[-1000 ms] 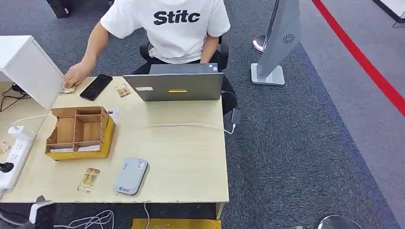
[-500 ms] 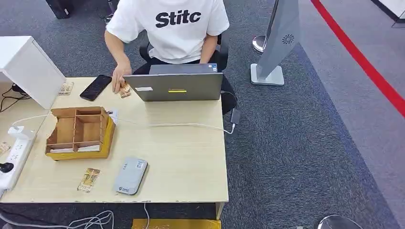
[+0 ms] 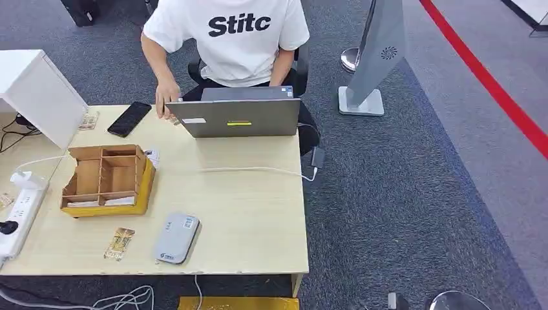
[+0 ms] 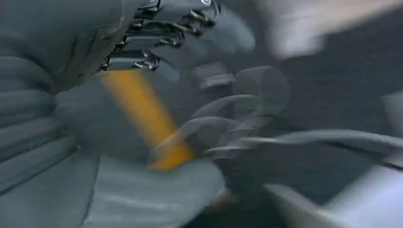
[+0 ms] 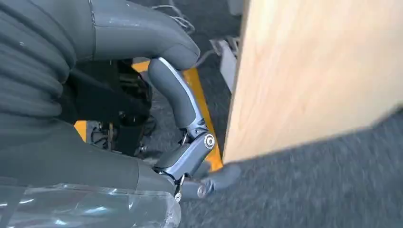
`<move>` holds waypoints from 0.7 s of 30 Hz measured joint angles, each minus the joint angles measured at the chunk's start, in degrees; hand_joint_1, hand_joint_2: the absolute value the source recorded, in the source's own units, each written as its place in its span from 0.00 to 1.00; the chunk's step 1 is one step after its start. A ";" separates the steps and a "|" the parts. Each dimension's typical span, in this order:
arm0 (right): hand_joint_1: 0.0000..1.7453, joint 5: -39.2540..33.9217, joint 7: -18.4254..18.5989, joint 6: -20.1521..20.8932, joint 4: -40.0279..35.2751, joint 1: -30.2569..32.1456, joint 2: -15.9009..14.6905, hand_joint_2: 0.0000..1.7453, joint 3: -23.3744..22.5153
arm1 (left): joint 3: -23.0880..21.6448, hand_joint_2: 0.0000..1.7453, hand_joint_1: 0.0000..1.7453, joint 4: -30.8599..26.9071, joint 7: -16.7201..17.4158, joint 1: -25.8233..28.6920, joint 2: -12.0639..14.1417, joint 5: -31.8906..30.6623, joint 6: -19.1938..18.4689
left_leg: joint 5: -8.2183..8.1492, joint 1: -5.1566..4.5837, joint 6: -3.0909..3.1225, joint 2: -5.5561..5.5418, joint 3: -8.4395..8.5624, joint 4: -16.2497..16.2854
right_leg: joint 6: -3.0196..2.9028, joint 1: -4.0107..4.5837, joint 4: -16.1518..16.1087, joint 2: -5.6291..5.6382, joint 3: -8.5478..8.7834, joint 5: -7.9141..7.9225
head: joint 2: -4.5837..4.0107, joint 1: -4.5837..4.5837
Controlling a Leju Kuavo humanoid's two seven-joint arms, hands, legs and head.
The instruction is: Pass the card to the sensor for recognition and then transmit it.
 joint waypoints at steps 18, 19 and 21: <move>0.00 2.30 -4.15 -3.37 -0.09 -0.09 0.83 1.00 1.99 | -6.41 1.00 0.00 18.07 13.96 -0.43 0.50 -18.55 17.20 | 0.03 0.04 0.06 -0.06 -0.01 0.02 | 0.02 0.04 -0.04 -0.08 0.06 0.01 | 0.00 0.00; 0.00 2.29 -3.82 -4.16 -0.18 0.15 0.83 1.00 3.09 | -7.65 1.00 0.00 18.07 13.87 -0.24 0.70 -18.59 16.72 | 0.03 0.04 0.06 -0.06 -0.01 0.02 | 0.02 0.05 -0.03 -0.08 0.06 0.01 | 0.00 0.00; 0.00 1.26 -2.51 -5.31 -0.61 0.74 0.81 1.00 5.45 | -10.52 1.00 0.00 18.07 13.87 0.21 1.03 -18.35 15.85 | 0.03 0.05 0.06 -0.06 -0.02 0.02 | 0.01 0.05 -0.03 -0.07 0.05 0.01 | 0.00 0.00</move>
